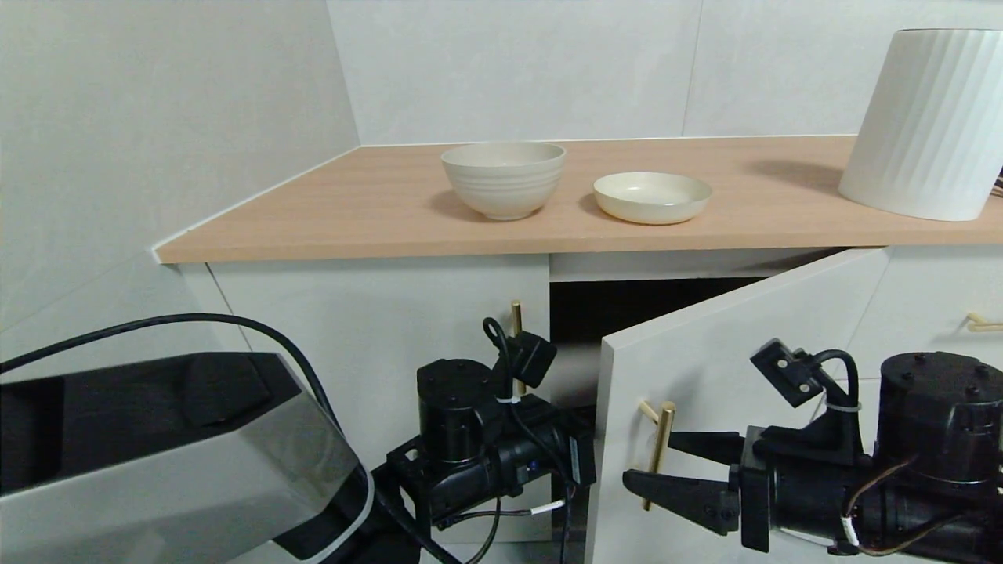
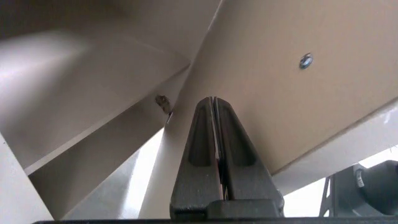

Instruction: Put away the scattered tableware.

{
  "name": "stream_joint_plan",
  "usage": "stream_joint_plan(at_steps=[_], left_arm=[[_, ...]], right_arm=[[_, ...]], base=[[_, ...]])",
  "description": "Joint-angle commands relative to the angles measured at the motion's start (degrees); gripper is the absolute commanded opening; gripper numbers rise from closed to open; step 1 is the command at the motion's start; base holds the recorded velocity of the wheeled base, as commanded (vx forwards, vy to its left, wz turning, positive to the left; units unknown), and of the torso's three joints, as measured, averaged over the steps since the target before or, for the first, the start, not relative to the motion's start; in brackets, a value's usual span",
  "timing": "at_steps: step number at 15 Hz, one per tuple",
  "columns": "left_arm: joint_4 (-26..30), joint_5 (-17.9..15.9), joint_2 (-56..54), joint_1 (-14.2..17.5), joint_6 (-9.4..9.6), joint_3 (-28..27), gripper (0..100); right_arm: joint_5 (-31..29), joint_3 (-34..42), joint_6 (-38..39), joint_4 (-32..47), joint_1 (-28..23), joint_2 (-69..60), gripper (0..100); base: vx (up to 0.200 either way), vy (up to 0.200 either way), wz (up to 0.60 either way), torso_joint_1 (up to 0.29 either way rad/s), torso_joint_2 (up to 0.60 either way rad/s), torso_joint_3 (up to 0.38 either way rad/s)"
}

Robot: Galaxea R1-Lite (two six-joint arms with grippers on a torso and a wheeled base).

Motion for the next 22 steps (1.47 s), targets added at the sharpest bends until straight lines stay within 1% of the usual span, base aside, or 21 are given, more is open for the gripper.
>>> stream_joint_plan(at_steps=[1,4,7,9,10,12,14,15,16,19,22], left_arm=[[-0.04,-0.10,-0.62,-0.01,-0.04,0.34,0],[0.23,-0.01,-1.59,-0.01,-0.04,0.86,0],[0.23,-0.01,-2.38,-0.01,-0.04,2.27,0],[0.32,-0.01,-2.12,-0.10,-0.04,2.27,0],[0.84,-0.01,-1.94,-0.19,-0.04,2.10,0],[1.55,-0.01,-2.12,-0.19,-0.04,1.83,0],[3.13,-0.01,-1.85,-0.27,-0.04,0.34,0],[3.13,-0.01,-1.85,-0.27,-0.04,0.34,0],[6.47,-0.01,-0.27,-0.27,-0.04,-3.97,0],[12.27,-0.01,0.17,-0.27,-0.04,-8.63,0],[14.82,-0.01,-0.10,-0.27,-0.04,-10.91,0]], right_arm=[[-0.76,2.23,-0.12,-0.33,-2.67,-2.96,100],[-0.76,8.12,-0.20,-0.16,-2.94,-8.32,100],[-0.76,13.04,-0.29,-0.33,-2.67,-10.43,100],[-0.67,13.39,-0.47,-0.33,-1.97,-10.70,100],[-0.76,13.57,-0.47,-0.25,-0.47,-10.87,100],[-0.76,13.75,-0.56,-0.33,-0.30,-10.96,100],[-0.76,13.83,-0.64,-0.33,-0.30,-10.96,100],[-0.76,13.83,-0.64,-0.33,-0.30,-10.96,100],[-0.85,14.10,-1.00,-0.33,1.20,-11.75,100],[-1.99,14.18,-1.00,-0.25,2.43,-11.84,100],[-1.99,14.18,-1.08,-0.25,2.43,-11.93,100]], base=[[0.000,0.000,0.00,0.000,0.00,0.000],[0.000,0.000,0.00,0.000,0.00,0.000],[0.000,0.000,0.00,0.000,0.00,0.000],[0.000,0.000,0.00,0.000,0.00,0.000],[0.000,0.000,0.00,0.000,0.00,0.000],[-0.200,0.000,0.00,0.000,0.00,0.002],[-0.200,0.000,0.00,0.005,0.00,-0.002],[0.000,0.000,0.00,0.000,0.00,0.000],[0.000,0.000,0.00,0.000,0.00,0.000],[0.000,0.000,0.00,0.000,0.00,0.000],[0.000,0.000,0.00,0.000,0.00,0.000]])
